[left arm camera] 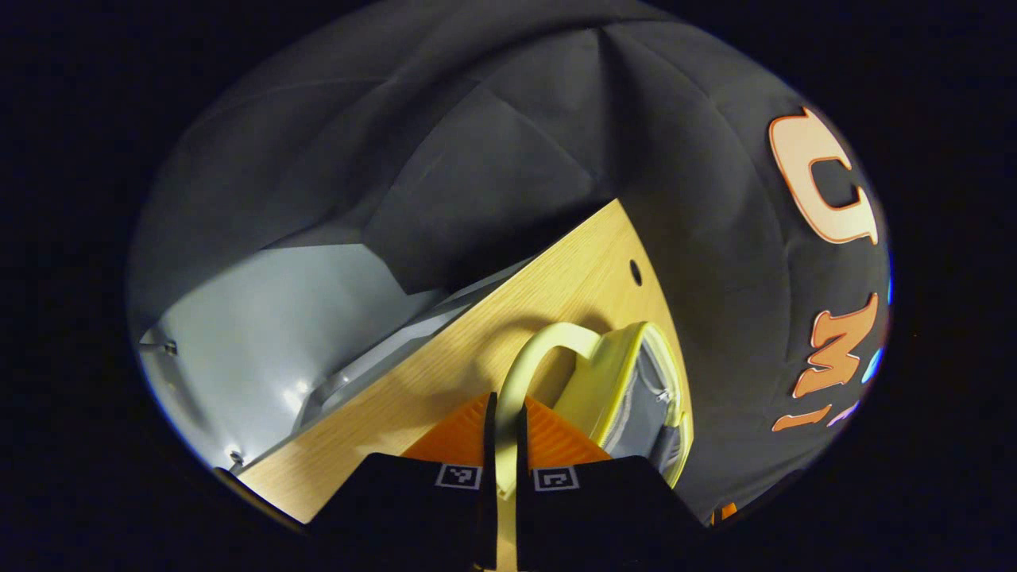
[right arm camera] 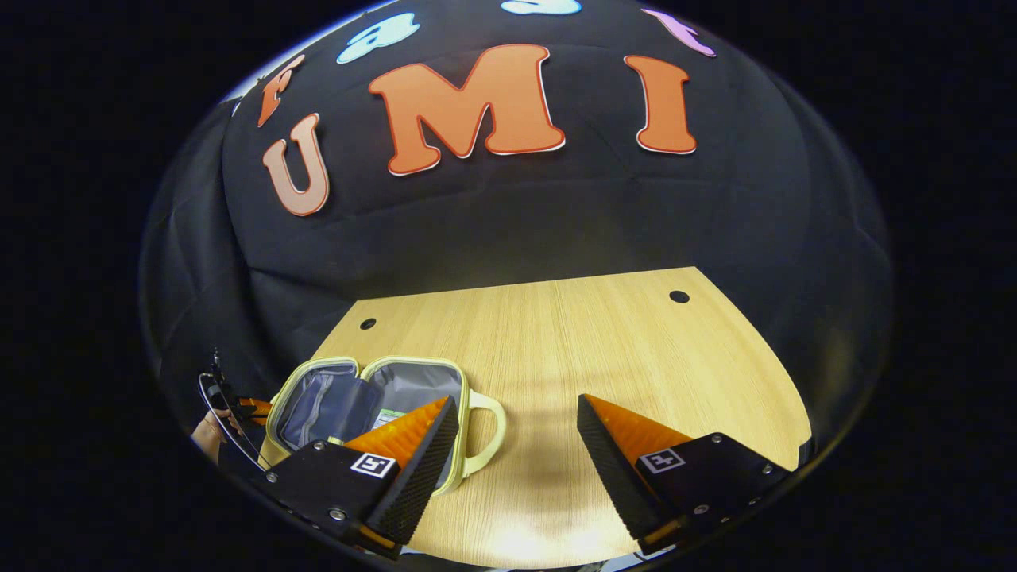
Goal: First open the suitcase, pack the skin care products into it, and then close the suitcase.
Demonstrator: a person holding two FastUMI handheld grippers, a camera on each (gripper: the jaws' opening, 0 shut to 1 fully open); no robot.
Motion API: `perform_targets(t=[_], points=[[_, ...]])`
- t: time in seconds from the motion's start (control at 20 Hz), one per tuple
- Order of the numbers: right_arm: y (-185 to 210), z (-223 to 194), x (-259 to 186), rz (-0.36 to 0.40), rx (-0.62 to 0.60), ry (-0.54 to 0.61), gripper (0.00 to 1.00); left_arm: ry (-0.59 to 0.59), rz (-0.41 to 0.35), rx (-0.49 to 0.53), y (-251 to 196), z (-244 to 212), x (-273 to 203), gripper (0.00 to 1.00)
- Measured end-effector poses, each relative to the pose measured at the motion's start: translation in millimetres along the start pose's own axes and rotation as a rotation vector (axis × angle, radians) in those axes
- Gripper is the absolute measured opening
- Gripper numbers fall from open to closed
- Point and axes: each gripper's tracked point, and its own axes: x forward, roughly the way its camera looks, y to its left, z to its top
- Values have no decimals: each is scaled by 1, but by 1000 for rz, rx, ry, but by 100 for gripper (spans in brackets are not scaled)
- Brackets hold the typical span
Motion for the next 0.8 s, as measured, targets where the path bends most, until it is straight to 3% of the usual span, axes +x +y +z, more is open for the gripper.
perform_targets(t=[0.15, 0.35, 0.65, 0.8], points=[[-3, 7, 1, 6, 1, -8, 96, -37, 50, 142, -23, 10, -26, 9], [-2, 30, -1, 29, 9, -57, 96, -119, 24, 326, -109, 29, -77, 8], [-12, 68, -15, 54, 8, -152, 96, -216, 35, 707, -240, 2, -140, 8], [-27, 80, -18, 71, 16, -183, 96, -247, 72, 913, -293, -36, -152, 8]])
